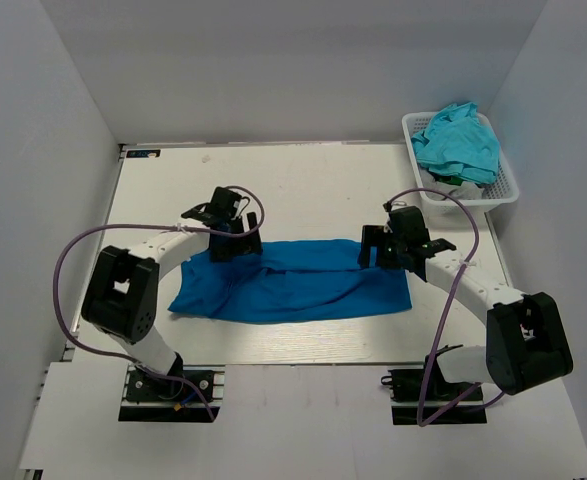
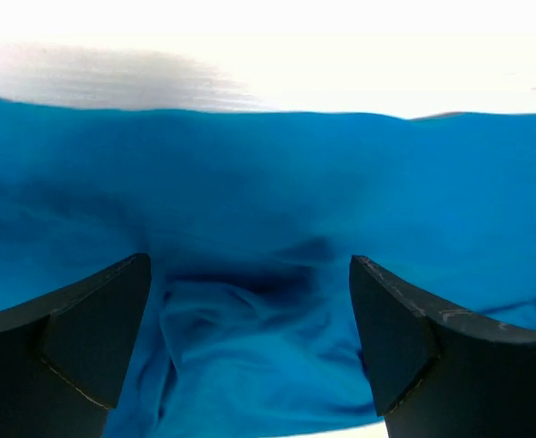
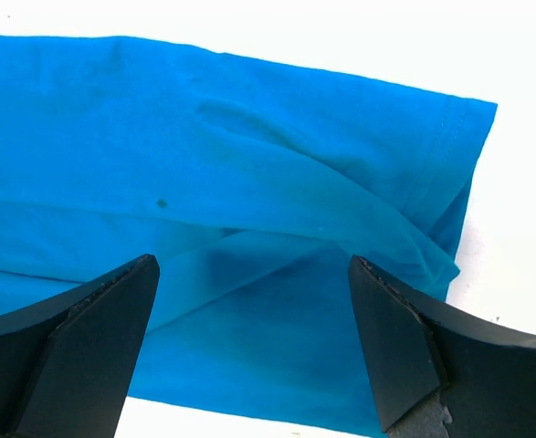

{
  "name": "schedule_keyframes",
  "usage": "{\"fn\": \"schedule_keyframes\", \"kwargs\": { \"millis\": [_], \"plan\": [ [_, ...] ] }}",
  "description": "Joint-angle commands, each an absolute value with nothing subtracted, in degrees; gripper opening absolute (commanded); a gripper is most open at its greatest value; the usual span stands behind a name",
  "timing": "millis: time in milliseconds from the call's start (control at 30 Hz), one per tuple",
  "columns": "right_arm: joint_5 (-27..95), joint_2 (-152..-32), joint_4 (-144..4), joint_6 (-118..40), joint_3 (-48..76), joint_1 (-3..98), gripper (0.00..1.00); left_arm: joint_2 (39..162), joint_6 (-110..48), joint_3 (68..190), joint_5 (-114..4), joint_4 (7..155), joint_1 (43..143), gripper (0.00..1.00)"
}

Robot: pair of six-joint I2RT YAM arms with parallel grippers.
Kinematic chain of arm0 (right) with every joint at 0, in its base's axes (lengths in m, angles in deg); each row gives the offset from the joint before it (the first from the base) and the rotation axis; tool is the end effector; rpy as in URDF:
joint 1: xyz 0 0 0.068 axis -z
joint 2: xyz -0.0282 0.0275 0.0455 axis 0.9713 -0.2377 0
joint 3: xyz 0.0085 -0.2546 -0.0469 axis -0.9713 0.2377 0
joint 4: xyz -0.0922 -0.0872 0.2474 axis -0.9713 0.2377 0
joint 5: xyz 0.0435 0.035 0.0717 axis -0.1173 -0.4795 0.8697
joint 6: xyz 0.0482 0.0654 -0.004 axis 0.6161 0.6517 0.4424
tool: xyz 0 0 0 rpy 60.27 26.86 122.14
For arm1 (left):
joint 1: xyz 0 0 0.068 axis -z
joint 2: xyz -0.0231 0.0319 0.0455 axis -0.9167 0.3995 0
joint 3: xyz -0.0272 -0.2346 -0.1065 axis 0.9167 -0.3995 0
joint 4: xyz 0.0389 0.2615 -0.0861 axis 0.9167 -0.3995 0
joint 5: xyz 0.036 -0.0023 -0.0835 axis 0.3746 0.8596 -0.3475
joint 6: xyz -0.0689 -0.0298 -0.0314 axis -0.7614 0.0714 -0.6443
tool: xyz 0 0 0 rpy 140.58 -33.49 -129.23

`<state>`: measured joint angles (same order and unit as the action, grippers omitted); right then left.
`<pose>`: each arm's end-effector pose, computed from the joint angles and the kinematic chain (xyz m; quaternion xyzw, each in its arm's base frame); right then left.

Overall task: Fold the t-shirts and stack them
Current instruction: Fold the other side of the tshirt into a rectangle

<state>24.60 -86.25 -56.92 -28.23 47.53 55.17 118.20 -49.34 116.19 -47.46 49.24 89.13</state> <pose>0.2877 0.1087 0.1548 -0.0245 0.9309 0.1067 0.3485 0.3229 -0.1361 0.1390 -0.0619 0.9706 -0.1101 0.2050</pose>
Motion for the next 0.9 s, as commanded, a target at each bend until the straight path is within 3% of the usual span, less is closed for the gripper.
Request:
{"fn": "schedule_keyframes", "kwargs": {
  "millis": [0, 233, 267, 633, 867],
  "plan": [
    [24.31, -85.28, -55.32, -29.35, 46.73, 55.33, 0.90, 117.19, -49.20, 116.54, -46.15, 51.73, 89.04, 1.00],
    [24.48, -83.43, -54.96, -29.79, 47.26, 55.16, 0.90, 114.73, -50.35, 108.55, -53.96, 56.74, 90.27, 1.00],
    [24.31, -83.52, -54.79, -29.88, 47.17, 55.33, 0.90, 113.16, -50.35, 107.32, -59.63, 58.06, 90.27, 1.00],
    [25.80, -83.69, -55.75, -29.44, 47.52, 55.25, 0.90, 96.19, -49.21, 94.22, -74.44, 60.88, 91.41, 1.00],
    [25.63, -83.61, -56.02, -29.09, 47.61, 55.16, 0.90, 95.65, -48.15, 93.06, -75.17, 60.19, 92.56, 1.00]
  ]
}}
